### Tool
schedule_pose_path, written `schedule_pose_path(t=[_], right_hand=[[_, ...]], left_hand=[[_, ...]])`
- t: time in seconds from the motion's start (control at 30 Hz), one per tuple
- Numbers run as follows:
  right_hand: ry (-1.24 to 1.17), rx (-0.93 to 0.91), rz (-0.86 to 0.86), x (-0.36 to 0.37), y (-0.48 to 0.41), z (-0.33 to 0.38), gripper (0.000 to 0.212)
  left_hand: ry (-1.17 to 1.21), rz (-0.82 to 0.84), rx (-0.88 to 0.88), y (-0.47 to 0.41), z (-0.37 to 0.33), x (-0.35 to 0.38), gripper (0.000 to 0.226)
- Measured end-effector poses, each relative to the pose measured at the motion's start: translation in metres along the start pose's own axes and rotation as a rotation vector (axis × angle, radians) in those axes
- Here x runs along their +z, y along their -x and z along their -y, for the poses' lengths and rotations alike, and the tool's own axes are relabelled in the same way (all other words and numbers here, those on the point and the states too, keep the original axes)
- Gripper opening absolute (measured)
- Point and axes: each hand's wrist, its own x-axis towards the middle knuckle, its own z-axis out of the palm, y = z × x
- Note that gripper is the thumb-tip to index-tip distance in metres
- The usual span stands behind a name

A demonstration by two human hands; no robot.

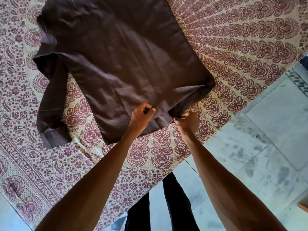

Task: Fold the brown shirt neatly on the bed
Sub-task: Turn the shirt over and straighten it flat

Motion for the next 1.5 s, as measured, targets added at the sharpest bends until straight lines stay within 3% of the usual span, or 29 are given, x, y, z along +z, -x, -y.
schedule_pose_path(t=[0.13,0.27,0.37,0.53,0.63,0.73,0.83,1.0,1.1,1.27,1.37,1.5], right_hand=[[0.007,0.102,0.024,-0.001,0.0,-0.007,0.024],[0.017,0.16,0.053,-0.003,-0.009,-0.018,0.034],[-0.062,0.216,0.021,-0.016,-0.024,-0.02,0.013],[-0.31,0.053,-0.037,-0.053,-0.052,-0.009,0.035],[-0.31,-0.012,-0.156,-0.056,-0.073,0.003,0.044],[-0.309,-0.014,-0.268,-0.062,-0.089,0.017,0.037],[-0.16,-0.028,-0.225,-0.066,-0.105,0.025,0.033],[-0.12,-0.019,-0.149,-0.066,-0.117,0.023,0.02],[-0.117,0.028,-0.17,-0.073,-0.129,0.019,0.019],[-0.177,0.063,-0.278,-0.083,-0.14,0.014,0.011],[-0.12,0.071,-0.233,-0.083,-0.145,0.01,0.006],[-0.368,0.174,-0.135,-0.079,-0.138,0.009,0.02]], left_hand=[[-0.105,0.154,0.158,0.01,0.002,0.006,0.006],[-0.445,0.468,0.406,0.008,0.014,0.016,0.019],[-0.657,0.559,0.473,0.007,0.013,0.02,0.034],[-0.461,0.457,0.262,0.005,0.001,0.024,0.037],[-0.571,0.375,0.031,0.003,-0.006,0.026,0.023],[-0.722,0.521,-0.106,0.005,0.0,0.024,0.023],[-0.595,0.573,-0.205,0.009,0.01,0.024,0.021],[-0.523,0.174,0.076,0.002,-0.001,0.024,0.02],[-0.599,0.198,0.173,-0.006,-0.005,0.03,0.028],[-0.634,0.272,0.172,-0.003,0.0,0.04,0.037],[-0.669,0.331,0.206,0.005,0.005,0.044,0.038],[-0.701,0.327,0.216,0.009,0.007,0.048,0.027]])
